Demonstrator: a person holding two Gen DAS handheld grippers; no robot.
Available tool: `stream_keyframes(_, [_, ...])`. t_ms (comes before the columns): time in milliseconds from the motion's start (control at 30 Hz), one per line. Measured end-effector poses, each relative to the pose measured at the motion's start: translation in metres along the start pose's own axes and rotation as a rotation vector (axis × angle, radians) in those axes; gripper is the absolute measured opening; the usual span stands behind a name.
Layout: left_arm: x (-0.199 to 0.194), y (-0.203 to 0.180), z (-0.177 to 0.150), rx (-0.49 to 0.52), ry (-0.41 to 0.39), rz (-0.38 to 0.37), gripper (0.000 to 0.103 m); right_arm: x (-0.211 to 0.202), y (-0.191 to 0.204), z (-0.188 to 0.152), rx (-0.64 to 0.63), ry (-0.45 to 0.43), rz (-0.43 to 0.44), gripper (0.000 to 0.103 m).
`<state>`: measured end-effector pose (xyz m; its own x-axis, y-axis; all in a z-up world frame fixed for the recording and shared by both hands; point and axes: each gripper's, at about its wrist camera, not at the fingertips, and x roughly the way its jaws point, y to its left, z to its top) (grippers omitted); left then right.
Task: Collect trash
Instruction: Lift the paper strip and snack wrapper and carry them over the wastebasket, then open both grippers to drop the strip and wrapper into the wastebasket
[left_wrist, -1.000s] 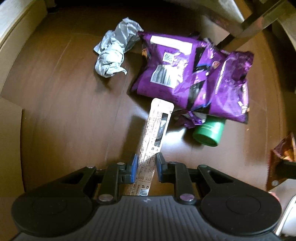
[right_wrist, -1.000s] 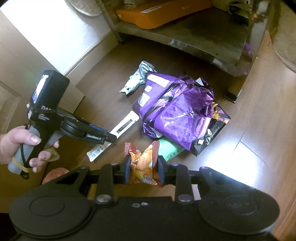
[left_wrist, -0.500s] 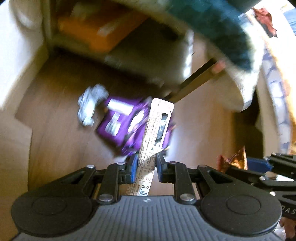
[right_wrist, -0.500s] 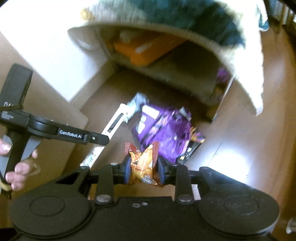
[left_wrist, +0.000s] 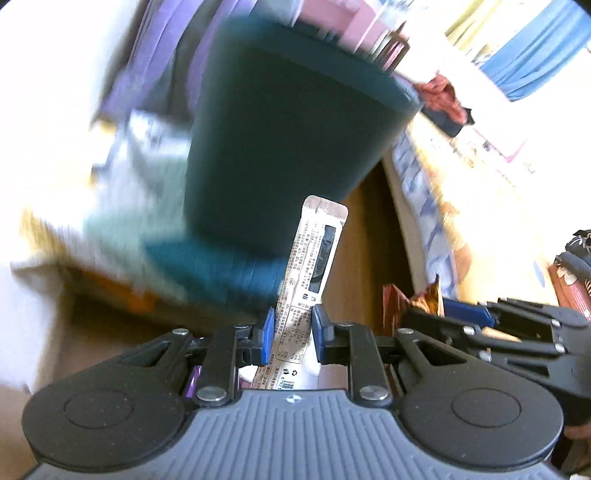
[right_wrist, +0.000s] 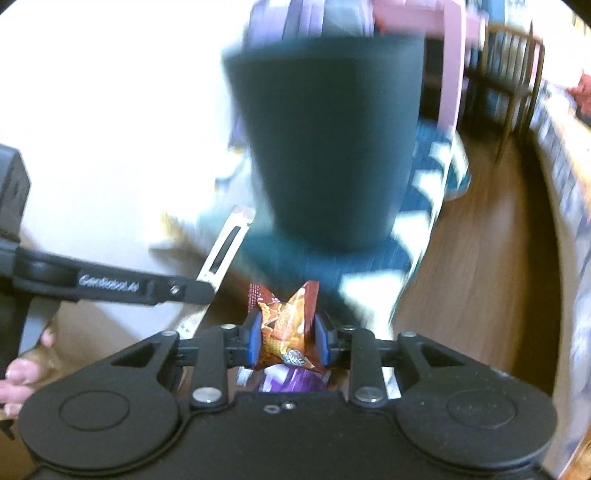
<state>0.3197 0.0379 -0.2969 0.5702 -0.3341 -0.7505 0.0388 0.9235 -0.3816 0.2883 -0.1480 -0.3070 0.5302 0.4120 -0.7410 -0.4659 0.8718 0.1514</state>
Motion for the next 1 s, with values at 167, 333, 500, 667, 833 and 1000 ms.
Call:
stream_keyframes(167, [-0.037,-0.029,0.072,0.022,-0.087,0.008,0.021,-0.041,-0.009,0.076,-0.036,-0.134,-0.022,0.028])
stream_keyframes(333, [-0.059,-0.054,0.142,0.037,-0.152,0.024,0.021,-0.065,-0.022,0.141,-0.065,-0.223,-0.048,0.028])
stream_keyframes(500, [-0.061,-0.069,0.199,0.07,-0.202,0.034,0.021,-0.061,-0.031,0.19,-0.096,-0.242,-0.08,0.028])
stream_keyframes(667, [-0.031,-0.069,0.239,0.1,-0.167,0.088,0.021,-0.035,-0.032,0.219,-0.115,-0.199,-0.084,0.028])
stream_keyframes(833, [0.019,-0.062,0.245,0.153,-0.067,0.174,0.021,0.004,-0.024,0.235,-0.141,-0.087,-0.082,0.028])
stream_keyframes(1000, [0.063,-0.051,0.239,0.162,0.041,0.211,0.021,0.044,-0.026,0.236,-0.141,0.018,-0.101,0.028])
